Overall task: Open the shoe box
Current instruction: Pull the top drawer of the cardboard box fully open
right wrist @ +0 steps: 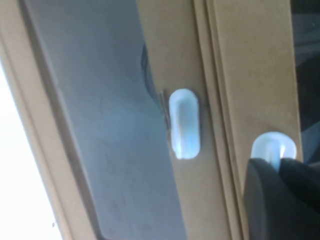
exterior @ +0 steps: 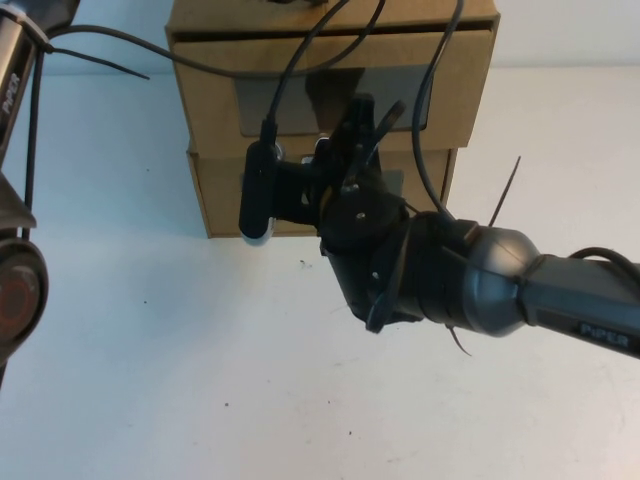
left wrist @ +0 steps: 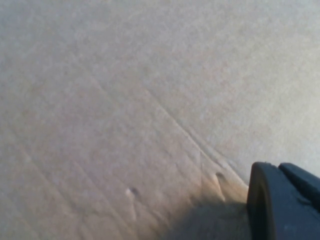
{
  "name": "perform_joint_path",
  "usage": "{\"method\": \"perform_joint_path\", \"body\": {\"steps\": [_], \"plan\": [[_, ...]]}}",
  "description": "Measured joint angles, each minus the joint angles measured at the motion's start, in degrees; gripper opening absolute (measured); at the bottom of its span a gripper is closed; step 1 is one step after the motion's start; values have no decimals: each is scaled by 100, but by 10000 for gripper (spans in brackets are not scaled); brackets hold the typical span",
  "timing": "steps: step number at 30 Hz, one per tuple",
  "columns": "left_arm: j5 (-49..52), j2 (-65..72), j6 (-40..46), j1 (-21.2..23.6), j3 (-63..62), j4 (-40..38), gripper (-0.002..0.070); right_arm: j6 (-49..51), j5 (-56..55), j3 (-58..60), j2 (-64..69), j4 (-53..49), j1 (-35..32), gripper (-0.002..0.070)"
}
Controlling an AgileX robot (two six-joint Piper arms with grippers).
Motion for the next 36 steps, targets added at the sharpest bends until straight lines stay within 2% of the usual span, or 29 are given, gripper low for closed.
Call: {"method": "perform_joint_path", "body": {"steps": [9,36], "plan": [[45,0,-26,0,0,-42,-5,-60,14,714,-525,72,225,4],[45,0,-112,0,0,-42,-5,19,1309,2015,-1631,1301,1904,4]]}}
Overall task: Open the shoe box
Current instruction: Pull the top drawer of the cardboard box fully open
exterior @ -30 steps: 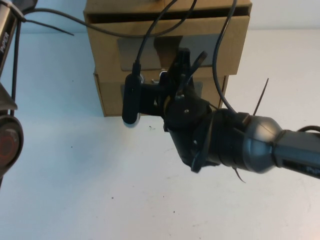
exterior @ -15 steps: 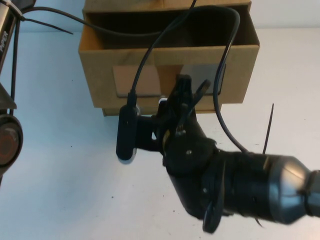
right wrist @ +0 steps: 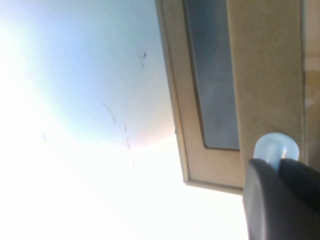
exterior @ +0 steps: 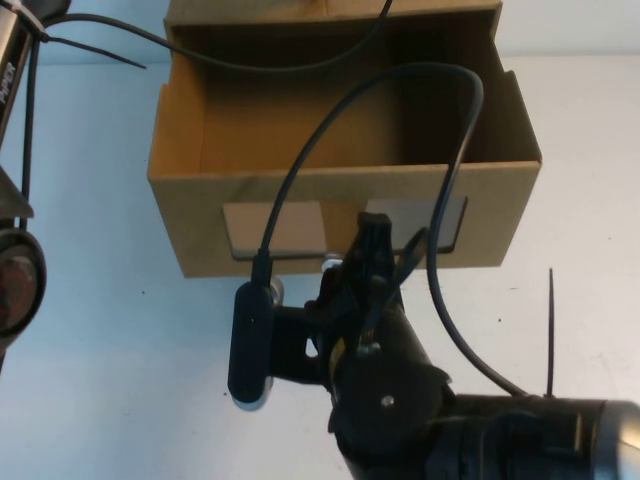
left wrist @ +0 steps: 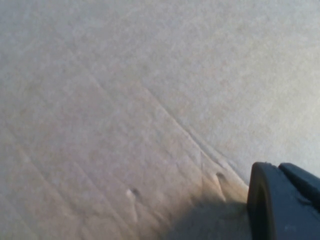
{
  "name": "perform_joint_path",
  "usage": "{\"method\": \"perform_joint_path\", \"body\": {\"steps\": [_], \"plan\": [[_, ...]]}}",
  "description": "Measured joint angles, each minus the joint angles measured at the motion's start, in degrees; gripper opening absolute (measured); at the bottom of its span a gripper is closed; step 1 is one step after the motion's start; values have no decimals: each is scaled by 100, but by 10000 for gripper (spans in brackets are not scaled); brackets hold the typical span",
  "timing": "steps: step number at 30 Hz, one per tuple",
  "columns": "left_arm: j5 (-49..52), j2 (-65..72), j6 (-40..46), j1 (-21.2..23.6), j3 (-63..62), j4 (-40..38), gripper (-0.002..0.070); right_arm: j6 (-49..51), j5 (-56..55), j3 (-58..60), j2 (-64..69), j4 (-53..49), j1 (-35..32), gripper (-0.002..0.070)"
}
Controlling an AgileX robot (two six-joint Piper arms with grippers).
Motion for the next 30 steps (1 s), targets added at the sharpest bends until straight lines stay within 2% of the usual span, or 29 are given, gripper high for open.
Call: {"method": "perform_joint_path", "body": {"steps": [30], "plan": [[0,0,-20,0,0,-22,-5,61,-59,107,-122,402,137,4]]}}
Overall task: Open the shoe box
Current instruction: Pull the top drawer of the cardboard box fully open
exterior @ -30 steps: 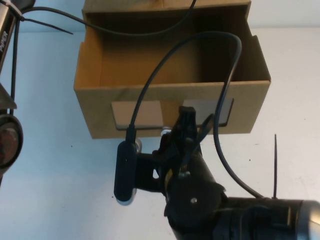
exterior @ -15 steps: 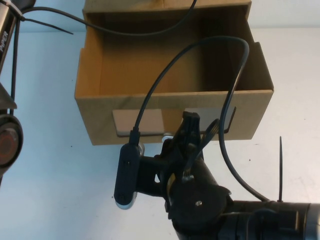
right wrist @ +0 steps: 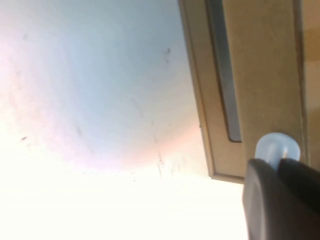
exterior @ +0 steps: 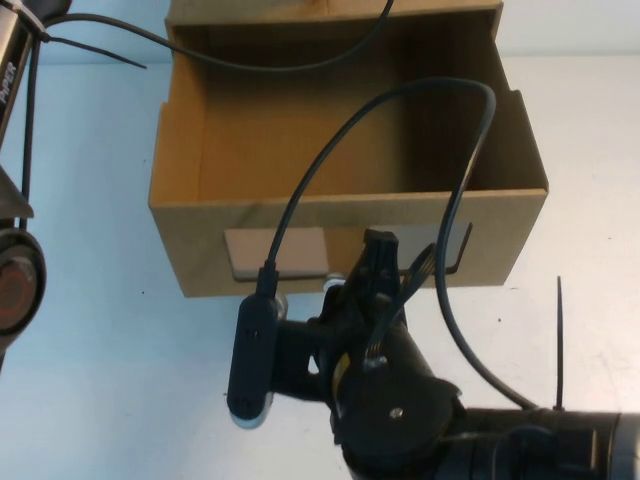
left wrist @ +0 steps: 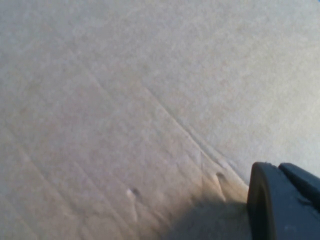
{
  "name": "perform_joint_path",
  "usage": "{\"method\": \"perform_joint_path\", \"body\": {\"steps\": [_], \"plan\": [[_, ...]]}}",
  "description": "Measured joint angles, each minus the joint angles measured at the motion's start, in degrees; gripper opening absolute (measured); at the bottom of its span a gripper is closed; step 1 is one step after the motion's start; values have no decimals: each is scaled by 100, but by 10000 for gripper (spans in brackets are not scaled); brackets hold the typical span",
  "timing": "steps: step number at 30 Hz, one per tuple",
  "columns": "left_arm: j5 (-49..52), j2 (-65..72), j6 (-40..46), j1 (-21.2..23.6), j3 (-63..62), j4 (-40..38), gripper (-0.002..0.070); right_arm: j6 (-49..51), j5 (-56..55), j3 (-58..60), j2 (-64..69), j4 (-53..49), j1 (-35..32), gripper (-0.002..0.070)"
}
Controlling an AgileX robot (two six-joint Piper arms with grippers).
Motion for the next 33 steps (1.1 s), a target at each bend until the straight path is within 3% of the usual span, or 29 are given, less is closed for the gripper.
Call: {"method": "perform_joint_path", "body": {"steps": [8,11,14,18,20,23,33], "plan": [[0,0,0,0,0,0,-5,-97,69,9,0,174,237,6],[0,0,0,0,0,0,-5,-45,157,9,0,200,237,38],[0,0,0,0,0,0,-5,-38,271,9,0,200,237,149],[0,0,0,0,0,0,-5,-25,408,9,0,287,248,363],[0,0,0,0,-10,0,-5,-25,514,9,-2,366,282,416],[13,0,0,0,-75,12,-5,-25,662,9,-39,471,366,410],[178,-10,-11,0,-244,58,-5,-36,1099,9,-818,1140,1262,230]]}}
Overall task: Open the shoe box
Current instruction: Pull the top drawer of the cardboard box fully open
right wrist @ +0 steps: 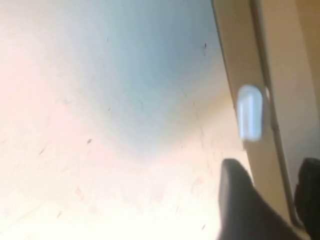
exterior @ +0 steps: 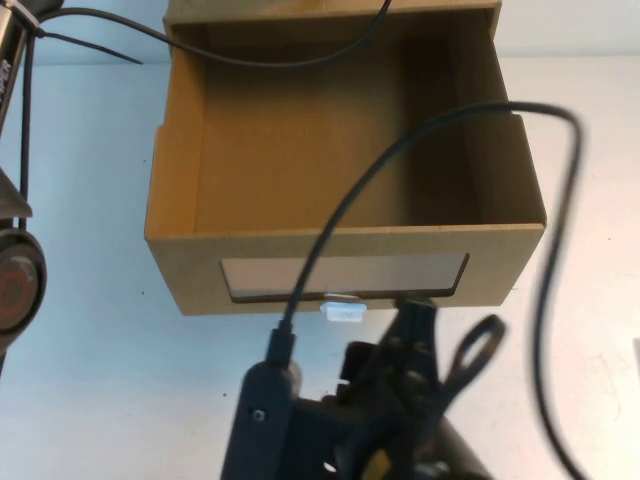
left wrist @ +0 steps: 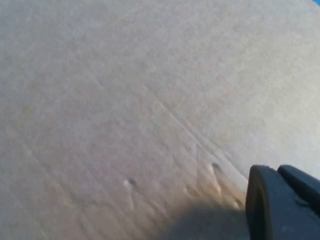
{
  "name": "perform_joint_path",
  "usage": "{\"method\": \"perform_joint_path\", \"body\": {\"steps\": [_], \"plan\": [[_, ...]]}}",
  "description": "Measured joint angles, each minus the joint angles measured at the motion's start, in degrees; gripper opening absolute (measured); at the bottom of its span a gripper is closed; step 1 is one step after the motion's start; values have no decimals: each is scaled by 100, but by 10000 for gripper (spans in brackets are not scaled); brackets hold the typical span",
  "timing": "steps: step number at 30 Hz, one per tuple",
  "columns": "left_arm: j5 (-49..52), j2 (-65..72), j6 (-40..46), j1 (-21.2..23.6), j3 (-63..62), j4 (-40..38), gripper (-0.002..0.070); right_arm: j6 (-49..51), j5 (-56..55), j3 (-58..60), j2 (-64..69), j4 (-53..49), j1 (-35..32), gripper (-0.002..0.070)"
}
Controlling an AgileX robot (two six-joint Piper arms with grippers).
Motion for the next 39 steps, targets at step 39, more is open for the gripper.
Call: {"method": "perform_joint_path", "body": {"steps": [39], "plan": [[-536,-5240,48,0,4999,1641,-5,-1394,-528,-800,-3022,3086,-5918,-13]]}}
